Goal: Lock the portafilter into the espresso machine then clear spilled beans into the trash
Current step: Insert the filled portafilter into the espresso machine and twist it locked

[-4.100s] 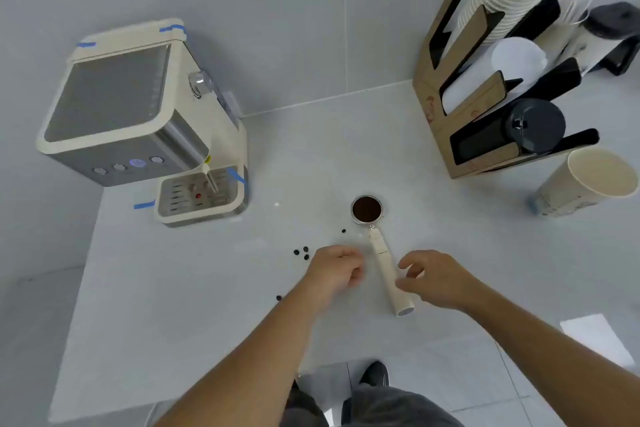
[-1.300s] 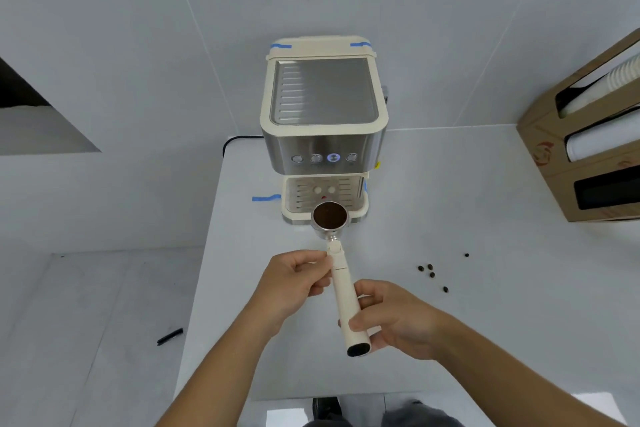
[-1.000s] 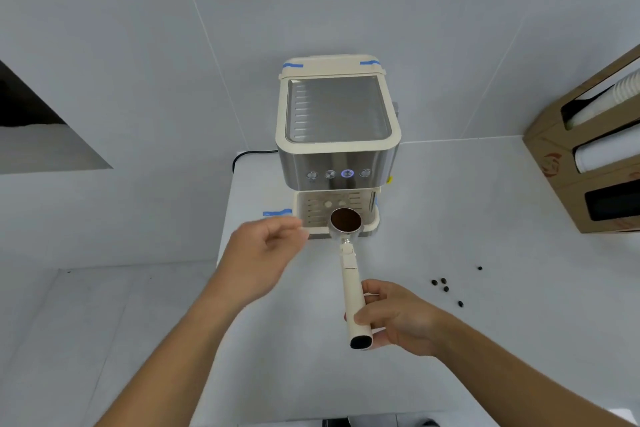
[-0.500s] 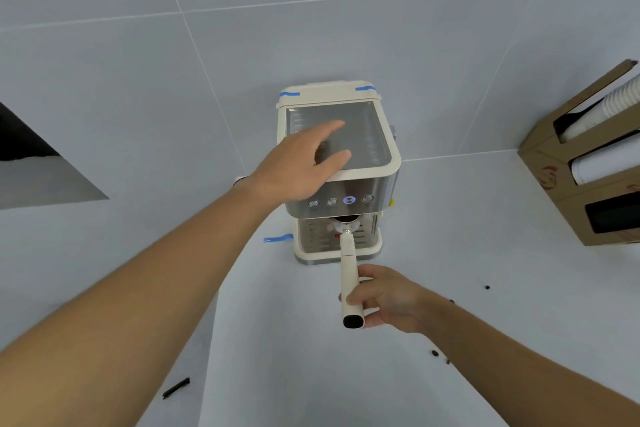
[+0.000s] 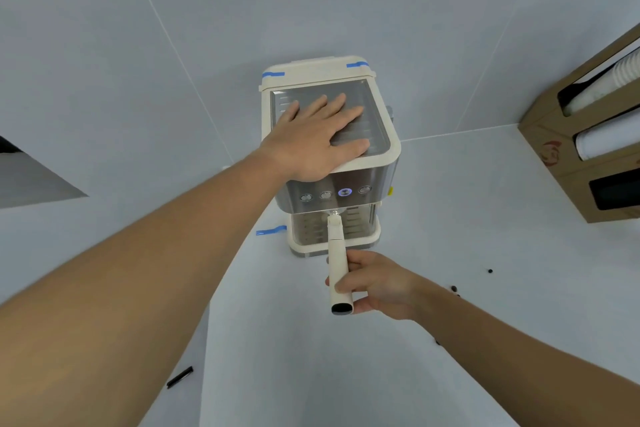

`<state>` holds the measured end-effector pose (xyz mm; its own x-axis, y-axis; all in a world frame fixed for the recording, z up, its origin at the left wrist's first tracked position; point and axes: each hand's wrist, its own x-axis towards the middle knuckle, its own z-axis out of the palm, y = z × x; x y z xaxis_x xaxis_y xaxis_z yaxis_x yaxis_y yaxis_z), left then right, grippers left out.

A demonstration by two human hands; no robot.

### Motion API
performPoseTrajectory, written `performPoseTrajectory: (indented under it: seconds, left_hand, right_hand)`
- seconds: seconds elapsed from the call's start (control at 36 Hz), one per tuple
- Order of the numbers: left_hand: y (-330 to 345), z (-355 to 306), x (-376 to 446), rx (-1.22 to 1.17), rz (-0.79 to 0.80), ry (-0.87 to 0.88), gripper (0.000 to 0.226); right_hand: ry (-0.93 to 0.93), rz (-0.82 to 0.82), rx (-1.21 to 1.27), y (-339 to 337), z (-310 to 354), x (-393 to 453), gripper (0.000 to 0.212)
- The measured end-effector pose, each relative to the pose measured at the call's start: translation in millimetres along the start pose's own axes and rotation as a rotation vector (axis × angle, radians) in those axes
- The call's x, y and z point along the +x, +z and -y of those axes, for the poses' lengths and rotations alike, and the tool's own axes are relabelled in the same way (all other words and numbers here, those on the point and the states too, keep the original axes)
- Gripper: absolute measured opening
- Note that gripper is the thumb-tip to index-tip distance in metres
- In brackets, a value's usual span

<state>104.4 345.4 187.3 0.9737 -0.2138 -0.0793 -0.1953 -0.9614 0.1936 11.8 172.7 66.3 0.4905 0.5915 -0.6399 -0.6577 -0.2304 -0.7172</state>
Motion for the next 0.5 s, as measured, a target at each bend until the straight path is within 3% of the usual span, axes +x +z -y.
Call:
performPoseTrajectory:
  seconds: [0.31,0.5]
  left_hand:
    - [-0.4,-0.8,0.2,-0.082,-0.057,-0.022,0.067]
    - [-1.7,4.0,3.9,-0.011,0.008,0.023,0.069]
  right_hand:
    - [-0.040,0.029,0.020,2.2,-3.4,19.8,0.048]
    - [-0.085,0.080,0.169,12.4,-9.2,27.4,0.049]
